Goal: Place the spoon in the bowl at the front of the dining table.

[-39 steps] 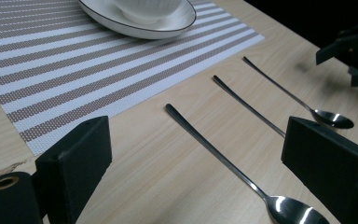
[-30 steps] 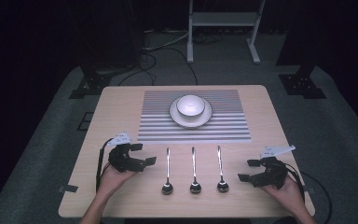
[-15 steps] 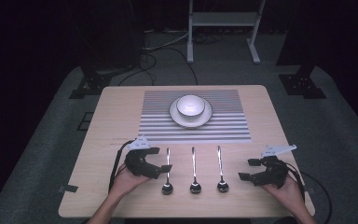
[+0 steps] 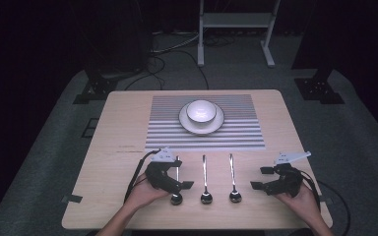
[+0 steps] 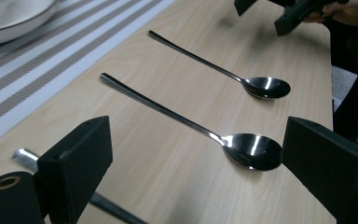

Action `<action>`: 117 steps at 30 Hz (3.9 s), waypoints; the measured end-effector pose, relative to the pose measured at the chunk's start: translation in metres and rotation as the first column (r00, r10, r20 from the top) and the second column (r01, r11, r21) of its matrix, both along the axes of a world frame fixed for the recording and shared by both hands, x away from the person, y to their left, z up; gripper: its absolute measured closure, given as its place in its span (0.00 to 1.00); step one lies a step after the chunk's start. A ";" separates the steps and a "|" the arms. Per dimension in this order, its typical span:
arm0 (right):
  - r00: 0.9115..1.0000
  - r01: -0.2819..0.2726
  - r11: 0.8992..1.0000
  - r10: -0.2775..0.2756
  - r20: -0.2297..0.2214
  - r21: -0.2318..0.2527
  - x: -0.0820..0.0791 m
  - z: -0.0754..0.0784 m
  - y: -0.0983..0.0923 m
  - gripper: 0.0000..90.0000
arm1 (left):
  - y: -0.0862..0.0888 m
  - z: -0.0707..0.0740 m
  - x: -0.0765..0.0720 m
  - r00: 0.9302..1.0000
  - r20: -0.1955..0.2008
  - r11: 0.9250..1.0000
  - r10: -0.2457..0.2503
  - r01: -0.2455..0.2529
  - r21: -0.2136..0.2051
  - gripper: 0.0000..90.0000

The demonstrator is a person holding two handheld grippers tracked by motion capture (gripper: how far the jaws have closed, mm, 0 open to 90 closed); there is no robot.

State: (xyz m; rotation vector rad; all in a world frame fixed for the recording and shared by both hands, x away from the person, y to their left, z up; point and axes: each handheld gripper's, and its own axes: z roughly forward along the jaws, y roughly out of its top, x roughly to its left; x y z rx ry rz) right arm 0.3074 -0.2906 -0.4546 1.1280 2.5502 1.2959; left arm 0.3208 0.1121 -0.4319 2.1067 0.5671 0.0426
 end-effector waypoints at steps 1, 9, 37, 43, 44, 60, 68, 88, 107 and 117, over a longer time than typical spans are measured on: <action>1.000 0.000 1.000 0.000 0.000 0.001 0.000 0.000 0.000 0.20 | -0.003 -0.001 0.000 1.000 0.000 1.000 -0.010 0.010 0.008 0.09; 1.000 -0.006 1.000 0.006 0.011 -0.005 -0.002 0.001 0.000 0.20 | -0.020 -0.004 -0.003 0.998 -0.006 0.997 -0.060 0.060 0.040 0.13; 1.000 -0.024 1.000 0.024 0.012 -0.003 -0.005 0.003 0.002 0.20 | -0.064 -0.019 -0.020 0.972 -0.010 0.956 -0.236 0.234 0.176 0.67; 1.000 -0.022 1.000 0.022 0.002 0.000 -0.004 0.002 0.001 0.22 | -0.067 -0.026 -0.023 0.966 -0.016 0.945 -0.256 0.254 0.207 0.75; 1.000 -0.023 1.000 0.023 0.001 -0.002 -0.004 0.002 0.001 0.22 | -0.067 -0.027 -0.023 0.966 -0.017 0.943 -0.258 0.256 0.213 0.76; 1.000 -0.010 1.000 0.010 -0.016 0.027 0.007 0.023 0.012 0.22 | -0.070 -0.034 -0.032 0.962 0.039 0.932 -0.271 0.252 0.260 0.77; 0.999 -0.036 0.999 0.036 -0.029 -0.011 0.025 0.029 0.040 0.21 | -0.069 -0.035 -0.032 0.963 0.049 0.935 -0.266 0.246 0.254 0.77; 0.983 -0.165 0.986 0.162 -0.086 -0.024 0.059 0.026 0.093 0.20 | -0.068 -0.036 -0.033 0.964 0.051 0.940 -0.261 0.242 0.241 0.77; 0.972 -0.208 0.978 0.206 -0.111 -0.011 0.082 0.019 0.130 0.22 | -0.067 -0.036 -0.032 0.963 0.050 0.938 -0.266 0.247 0.244 0.77; 0.967 -0.213 0.977 0.210 -0.141 -0.002 0.094 0.015 0.141 0.22 | -0.067 -0.037 -0.032 0.965 0.042 0.943 -0.258 0.242 0.229 0.77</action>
